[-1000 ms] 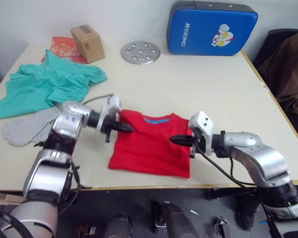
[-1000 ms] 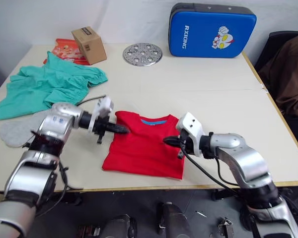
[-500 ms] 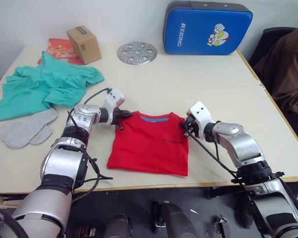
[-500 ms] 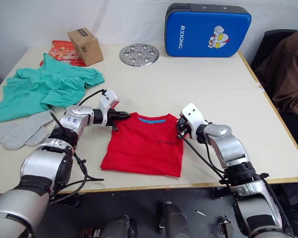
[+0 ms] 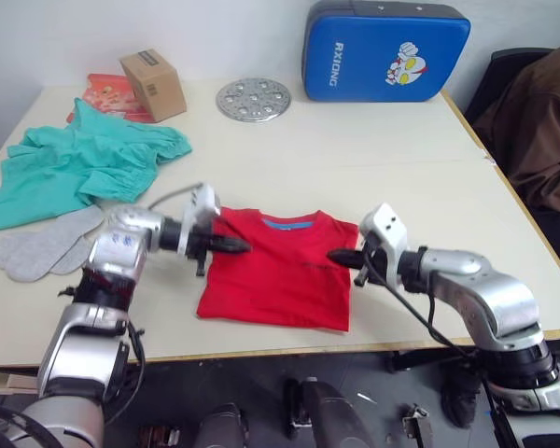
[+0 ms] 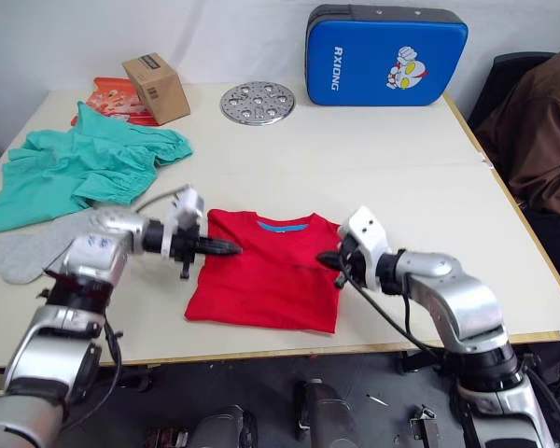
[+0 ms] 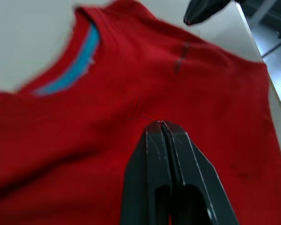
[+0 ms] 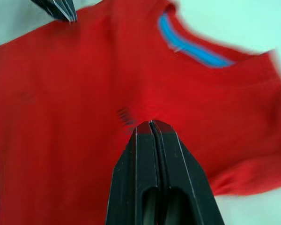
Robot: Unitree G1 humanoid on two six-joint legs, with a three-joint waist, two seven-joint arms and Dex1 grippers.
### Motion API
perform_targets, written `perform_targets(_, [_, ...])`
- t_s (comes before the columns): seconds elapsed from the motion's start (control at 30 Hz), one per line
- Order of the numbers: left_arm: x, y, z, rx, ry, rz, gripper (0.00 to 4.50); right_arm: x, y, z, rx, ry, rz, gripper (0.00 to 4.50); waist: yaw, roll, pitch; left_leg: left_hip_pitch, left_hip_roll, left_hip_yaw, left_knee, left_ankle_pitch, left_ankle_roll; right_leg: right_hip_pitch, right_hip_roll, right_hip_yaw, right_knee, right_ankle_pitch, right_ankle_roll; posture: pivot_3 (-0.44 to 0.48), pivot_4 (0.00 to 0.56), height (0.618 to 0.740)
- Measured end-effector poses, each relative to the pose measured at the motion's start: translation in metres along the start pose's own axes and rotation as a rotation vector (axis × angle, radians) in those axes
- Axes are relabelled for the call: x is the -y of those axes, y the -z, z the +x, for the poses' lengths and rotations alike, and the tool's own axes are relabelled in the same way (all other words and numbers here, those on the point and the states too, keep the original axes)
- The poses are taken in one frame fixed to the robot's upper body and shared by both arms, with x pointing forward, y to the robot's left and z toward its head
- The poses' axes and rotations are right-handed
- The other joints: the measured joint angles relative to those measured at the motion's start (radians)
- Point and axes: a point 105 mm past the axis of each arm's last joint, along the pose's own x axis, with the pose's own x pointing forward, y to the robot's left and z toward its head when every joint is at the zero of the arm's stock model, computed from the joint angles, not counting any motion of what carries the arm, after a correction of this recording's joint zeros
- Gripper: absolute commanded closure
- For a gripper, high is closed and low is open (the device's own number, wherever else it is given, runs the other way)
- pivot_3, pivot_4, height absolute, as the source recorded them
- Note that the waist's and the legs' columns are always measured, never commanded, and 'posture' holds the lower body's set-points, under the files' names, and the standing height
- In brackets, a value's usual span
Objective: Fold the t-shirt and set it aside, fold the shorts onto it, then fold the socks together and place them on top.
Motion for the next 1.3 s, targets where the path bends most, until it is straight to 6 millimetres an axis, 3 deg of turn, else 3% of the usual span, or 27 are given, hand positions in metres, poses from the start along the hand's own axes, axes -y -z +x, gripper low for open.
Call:
perform_targets(0.03, [0.004, 0.010, 0.006, -0.034, 0.002, 0.001, 4.47, 0.006, 0.007, 0.003, -0.021, 0.039, -0.003, 4.50, 0.001, 0.000, 0.000, -0.002, -0.001, 0.000, 0.000, 0.000, 0.001, 0.000, 0.000, 0.001, -0.001, 0.000, 0.001, 0.000, 0.150, 0.740])
perform_targets(0.17, [0.009, 0.013, 0.003, -0.084, -0.031, 0.094, 4.47, 0.033, 0.018, 0.004, -0.083, 0.176, -0.091, 4.50, 0.001, -0.001, -0.003, -0.002, -0.001, 0.001, -0.001, -0.001, 0.003, 0.003, 0.000, 0.002, -0.002, -0.002, 0.007, 0.000, 0.150, 0.740])
perform_targets(0.4, [0.015, 0.023, -0.018, -0.108, -0.077, 0.093, 4.47, 0.072, 0.021, -0.041, -0.138, 0.285, -0.071, 4.50, -0.001, -0.001, -0.006, -0.002, 0.000, 0.001, -0.003, -0.002, 0.004, 0.003, 0.000, 0.002, -0.003, -0.002, 0.008, 0.000, 0.150, 0.740])
perform_targets(0.5, [0.020, 0.018, -0.022, -0.041, -0.056, -0.014, 4.47, 0.058, 0.001, -0.054, -0.062, 0.179, -0.003, 4.50, -0.005, -0.001, -0.004, -0.003, 0.001, 0.000, -0.004, -0.002, 0.004, 0.001, 0.002, 0.002, -0.003, -0.003, 0.009, 0.000, 0.150, 0.740])
perform_targets(0.6, [0.030, -0.006, -0.027, 0.072, 0.001, -0.038, 3.91, 0.040, -0.007, -0.066, -0.028, 0.067, 0.146, 3.96, -0.001, -0.002, -0.004, -0.004, 0.001, -0.001, -0.005, -0.001, 0.003, 0.001, 0.002, 0.001, -0.004, -0.003, 0.009, 0.000, 0.150, 0.740])
perform_targets(0.77, [0.043, -0.037, -0.048, 0.159, 0.043, 0.058, 2.38, 0.008, 0.017, -0.079, -0.113, -0.130, 0.488, 2.30, 0.001, -0.001, -0.004, -0.004, 0.000, 0.000, -0.005, -0.003, 0.006, 0.002, 0.001, 0.002, -0.007, 0.000, 0.006, 0.000, 0.150, 0.740])
perform_targets(1.0, [0.059, -0.048, -0.049, 0.185, 0.123, 0.096, 0.31, 0.011, 0.028, -0.056, -0.091, -0.158, 0.749, 0.04, -0.002, 0.000, -0.003, -0.005, 0.000, 0.000, -0.006, -0.002, 0.005, 0.001, 0.001, 0.002, -0.007, -0.001, 0.009, 0.000, 0.150, 0.740])
perform_targets(1.03, [0.060, -0.049, -0.049, 0.190, 0.133, 0.097, 0.03, 0.011, 0.028, -0.053, -0.090, -0.163, 0.763, 0.00, -0.001, 0.000, -0.003, -0.005, 0.000, 0.000, -0.006, -0.002, 0.005, 0.001, 0.001, 0.002, -0.007, -0.001, 0.008, 0.000, 0.150, 0.740])
perform_targets(1.3, [0.062, -0.056, -0.048, 0.209, 0.134, 0.114, 0.03, -0.004, 0.005, 0.001, -0.028, -0.299, 0.854, 0.00, -0.014, 0.000, -0.003, -0.004, 0.000, 0.000, -0.007, -0.001, 0.004, 0.001, 0.001, 0.002, -0.007, 0.000, 0.006, 0.000, 0.150, 0.740])
